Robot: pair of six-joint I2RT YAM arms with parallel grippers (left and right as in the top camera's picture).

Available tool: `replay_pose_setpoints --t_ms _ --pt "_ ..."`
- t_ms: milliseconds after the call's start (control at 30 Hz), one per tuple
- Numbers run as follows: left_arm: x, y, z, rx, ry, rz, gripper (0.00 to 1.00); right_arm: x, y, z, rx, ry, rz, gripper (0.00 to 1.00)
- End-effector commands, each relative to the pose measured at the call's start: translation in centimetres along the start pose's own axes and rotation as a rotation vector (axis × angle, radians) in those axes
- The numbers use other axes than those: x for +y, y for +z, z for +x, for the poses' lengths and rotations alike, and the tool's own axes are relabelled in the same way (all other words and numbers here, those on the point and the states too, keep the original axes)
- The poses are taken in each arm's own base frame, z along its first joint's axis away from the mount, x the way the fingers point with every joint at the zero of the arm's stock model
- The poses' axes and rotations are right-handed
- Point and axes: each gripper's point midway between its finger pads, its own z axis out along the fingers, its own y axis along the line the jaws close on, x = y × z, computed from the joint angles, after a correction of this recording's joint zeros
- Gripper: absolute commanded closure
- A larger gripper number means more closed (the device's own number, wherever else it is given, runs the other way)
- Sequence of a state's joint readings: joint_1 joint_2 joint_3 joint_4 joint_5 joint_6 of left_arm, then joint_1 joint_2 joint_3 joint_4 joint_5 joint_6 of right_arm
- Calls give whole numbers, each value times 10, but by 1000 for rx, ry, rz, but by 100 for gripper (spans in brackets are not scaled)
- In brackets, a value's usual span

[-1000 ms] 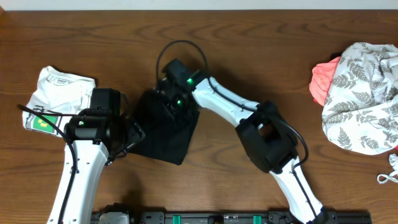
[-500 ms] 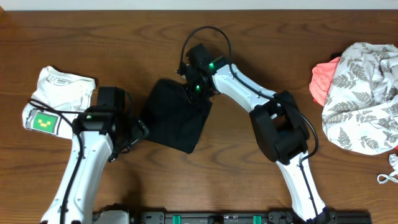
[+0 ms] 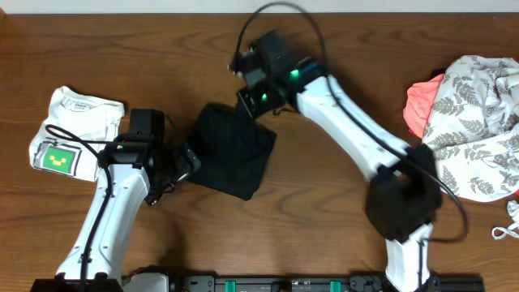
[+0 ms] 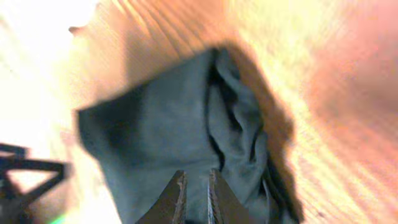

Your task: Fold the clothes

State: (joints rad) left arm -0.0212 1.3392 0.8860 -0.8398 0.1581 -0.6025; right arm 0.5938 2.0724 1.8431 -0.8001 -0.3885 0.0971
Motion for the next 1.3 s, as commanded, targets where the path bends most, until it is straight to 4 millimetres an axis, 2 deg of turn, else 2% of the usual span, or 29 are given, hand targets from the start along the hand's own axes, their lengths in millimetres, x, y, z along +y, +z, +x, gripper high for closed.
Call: replay_pose_setpoints --t_ms 0,100,300,433,600,800,933,1100,1267 --pt "9 12 5 11 -7 -20 1 -8 1 4 15 -13 33 88" --pt "23 25 3 -26 -19 -67 2 -12 10 10 40 -4 35 88" --pt "34 51 11 -31 -56 -47 2 -18 28 20 80 -16 36 89" --pt "17 67 21 12 -50 76 2 -21 33 23 92 -40 46 89" --pt "-3 77 26 42 -40 206 2 -23 33 23 93 -73 52 89" --pt "-2 89 36 107 -73 202 2 -22 36 26 106 -117 48 89" --pt "-4 98 42 156 -89 217 2 -21 51 35 139 -126 41 90" --pt "-16 96 45 185 -81 283 0 -22 69 51 194 -119 37 91" --pt "-19 91 42 165 -71 298 0 -23 72 54 204 -111 37 91"
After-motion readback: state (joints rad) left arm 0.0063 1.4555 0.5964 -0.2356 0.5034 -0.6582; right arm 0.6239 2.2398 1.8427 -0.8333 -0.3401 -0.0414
